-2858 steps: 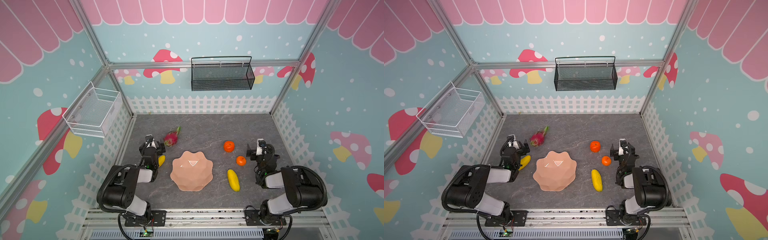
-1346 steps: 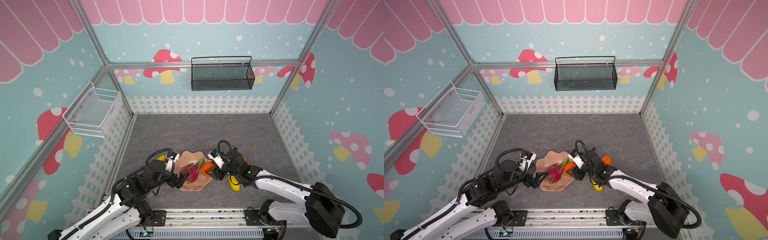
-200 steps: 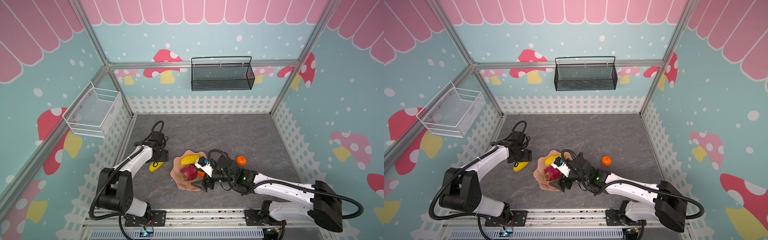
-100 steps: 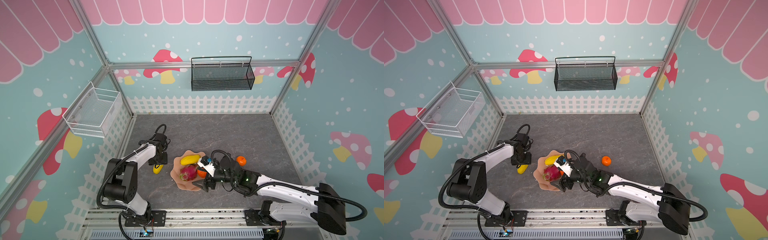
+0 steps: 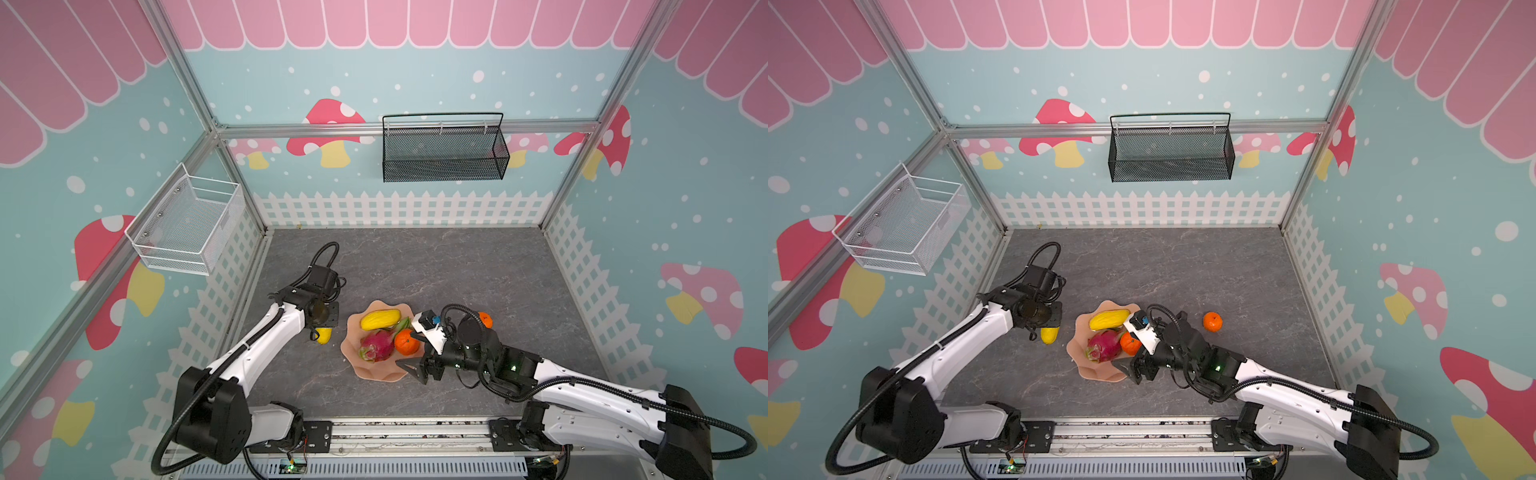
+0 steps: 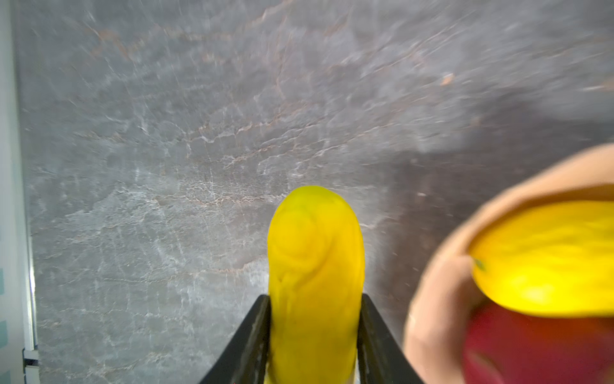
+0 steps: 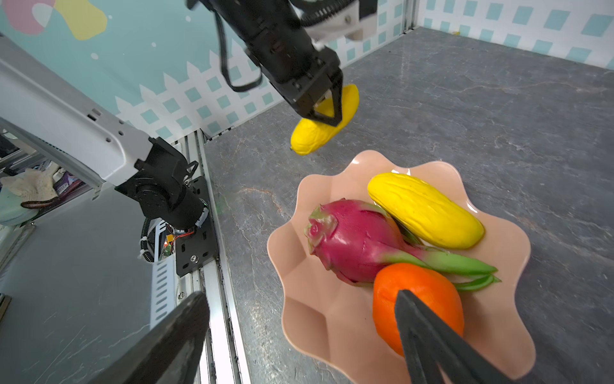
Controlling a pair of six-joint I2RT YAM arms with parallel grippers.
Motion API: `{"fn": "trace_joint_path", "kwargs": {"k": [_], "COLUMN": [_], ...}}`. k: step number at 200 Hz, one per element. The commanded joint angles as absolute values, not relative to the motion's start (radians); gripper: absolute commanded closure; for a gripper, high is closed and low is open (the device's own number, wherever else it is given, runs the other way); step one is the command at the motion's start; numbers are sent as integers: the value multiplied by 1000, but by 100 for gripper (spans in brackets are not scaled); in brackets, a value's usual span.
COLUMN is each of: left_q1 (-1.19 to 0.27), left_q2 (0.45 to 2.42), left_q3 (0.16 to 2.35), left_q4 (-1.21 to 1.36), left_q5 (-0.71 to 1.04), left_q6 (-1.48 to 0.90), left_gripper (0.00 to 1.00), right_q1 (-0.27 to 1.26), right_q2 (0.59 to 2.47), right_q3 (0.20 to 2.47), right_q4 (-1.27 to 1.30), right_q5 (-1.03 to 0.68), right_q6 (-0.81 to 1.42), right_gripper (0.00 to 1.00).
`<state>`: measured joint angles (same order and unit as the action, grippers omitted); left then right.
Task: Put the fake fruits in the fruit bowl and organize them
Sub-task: 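Lower the yellow fruit with the left gripper into the bowl's near edge and release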
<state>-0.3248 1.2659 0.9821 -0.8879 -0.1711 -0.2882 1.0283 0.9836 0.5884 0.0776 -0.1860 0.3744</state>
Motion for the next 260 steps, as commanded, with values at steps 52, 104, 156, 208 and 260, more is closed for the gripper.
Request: {"fn": "trace_joint_path", "kwargs": {"k": [52, 104, 156, 208, 260], "left_q1": [-571, -640, -652, -654, -653], "left_q2": [1136, 1194, 1253, 1282, 1305], "left_q3": [994, 955, 946, 932, 933], "left_q4": [-982, -925, -902, -878, -864], "left_q5": [-147, -144, -151, -141, -120], "left_q6": [-404, -444, -445, -445, -442], "left_gripper": [60, 59, 59, 57, 56], "right_q1": [1023, 1023, 1024, 1024, 1024], "right_q2": [940, 919, 914, 940, 951], "right_q3": [532, 511, 495, 497, 498], "right_q4": [47, 44, 44, 48, 51], "right_q5": [-161, -154, -148, -138, -135], "right_q6": [458, 470, 470, 459, 457], "right_gripper": [10, 10, 10, 10, 10]}}
